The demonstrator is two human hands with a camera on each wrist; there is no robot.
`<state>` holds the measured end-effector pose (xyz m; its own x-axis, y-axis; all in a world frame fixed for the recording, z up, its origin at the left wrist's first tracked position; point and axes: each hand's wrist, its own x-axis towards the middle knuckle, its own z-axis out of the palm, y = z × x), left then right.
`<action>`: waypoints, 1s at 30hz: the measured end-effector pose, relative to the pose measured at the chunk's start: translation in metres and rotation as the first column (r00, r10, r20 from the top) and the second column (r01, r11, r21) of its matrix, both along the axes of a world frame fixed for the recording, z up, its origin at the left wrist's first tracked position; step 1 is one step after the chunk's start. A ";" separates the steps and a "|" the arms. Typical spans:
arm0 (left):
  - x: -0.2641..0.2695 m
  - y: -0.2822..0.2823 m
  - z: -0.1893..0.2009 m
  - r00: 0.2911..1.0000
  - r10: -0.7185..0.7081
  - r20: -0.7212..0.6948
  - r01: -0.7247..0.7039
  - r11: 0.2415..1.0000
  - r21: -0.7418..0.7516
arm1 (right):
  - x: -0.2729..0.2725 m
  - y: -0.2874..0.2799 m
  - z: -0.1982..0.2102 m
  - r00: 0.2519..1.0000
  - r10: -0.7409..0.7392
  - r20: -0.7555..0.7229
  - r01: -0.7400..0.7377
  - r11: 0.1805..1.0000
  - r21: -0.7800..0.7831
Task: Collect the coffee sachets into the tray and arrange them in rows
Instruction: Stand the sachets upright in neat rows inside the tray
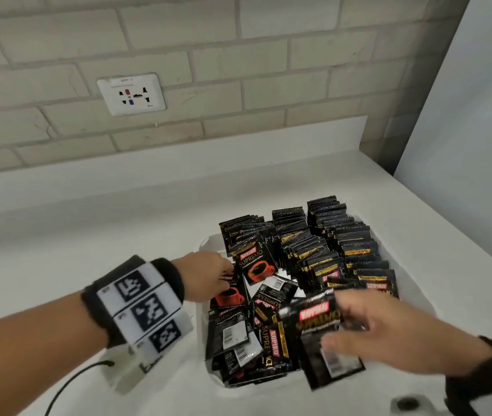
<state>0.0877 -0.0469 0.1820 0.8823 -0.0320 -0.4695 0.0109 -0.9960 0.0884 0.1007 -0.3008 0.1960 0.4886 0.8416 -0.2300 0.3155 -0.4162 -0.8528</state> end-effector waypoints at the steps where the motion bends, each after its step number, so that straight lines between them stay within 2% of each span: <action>1: 0.004 0.000 -0.002 0.999 -0.024 -0.022 0.026 0.996 0.089 | -0.003 0.001 -0.003 1.000 0.025 0.012 -0.025 1.000 -0.017; 4: 0.014 -0.005 -0.008 0.994 -0.062 -0.094 0.087 0.954 0.288 | -0.011 0.007 -0.008 0.999 0.028 0.027 -0.026 0.998 -0.052; 7: 0.022 -0.009 -0.018 0.993 -0.031 -0.111 0.071 0.923 0.378 | -0.012 0.012 -0.012 0.996 0.024 0.088 -0.018 0.997 -0.071; 9: 0.025 -0.009 -0.022 0.990 0.002 -0.142 0.057 0.911 0.409 | -0.011 0.016 -0.010 0.997 0.030 0.074 -0.026 0.998 -0.058; 14: 0.024 -0.011 -0.023 0.987 -0.077 -0.139 0.129 0.897 0.423 | -0.011 0.027 -0.002 0.997 0.077 0.023 -0.075 0.995 -0.068; 18: 0.021 -0.015 -0.023 0.998 -0.007 -0.069 0.035 0.911 0.411 | -0.002 0.046 0.015 0.992 0.128 -0.008 -0.128 0.984 -0.127; 20: 0.023 -0.014 -0.019 0.994 -0.024 -0.108 0.066 0.912 0.405 | 0.012 0.059 0.015 0.997 0.068 -0.030 -0.071 0.991 -0.114; 22: 0.025 -0.011 -0.015 0.992 -0.003 -0.124 0.050 0.924 0.378 | 0.027 0.073 0.008 0.989 -0.041 -0.143 0.031 0.997 -0.068; 23: 0.026 -0.009 -0.015 0.994 0.022 -0.109 0.017 0.938 0.346 | 0.032 0.081 0.004 0.966 -0.095 -0.239 0.085 0.995 -0.051; 26: 0.027 -0.004 -0.021 0.992 0.096 -0.085 -0.070 0.962 0.264 | 0.045 0.100 -0.009 0.834 -0.259 -0.487 0.266 0.962 -0.057; 30: 0.032 -0.001 -0.024 0.984 0.111 -0.142 -0.074 0.967 0.244 | 0.053 0.111 -0.018 0.733 -0.356 -0.580 0.376 0.922 -0.091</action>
<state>0.1201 -0.0483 0.1584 0.7933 0.1747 -0.5832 0.0990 -0.9822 -0.1596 0.1535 -0.1900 0.1783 0.5441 0.6368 -0.5463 -0.4090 -0.3672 -0.8354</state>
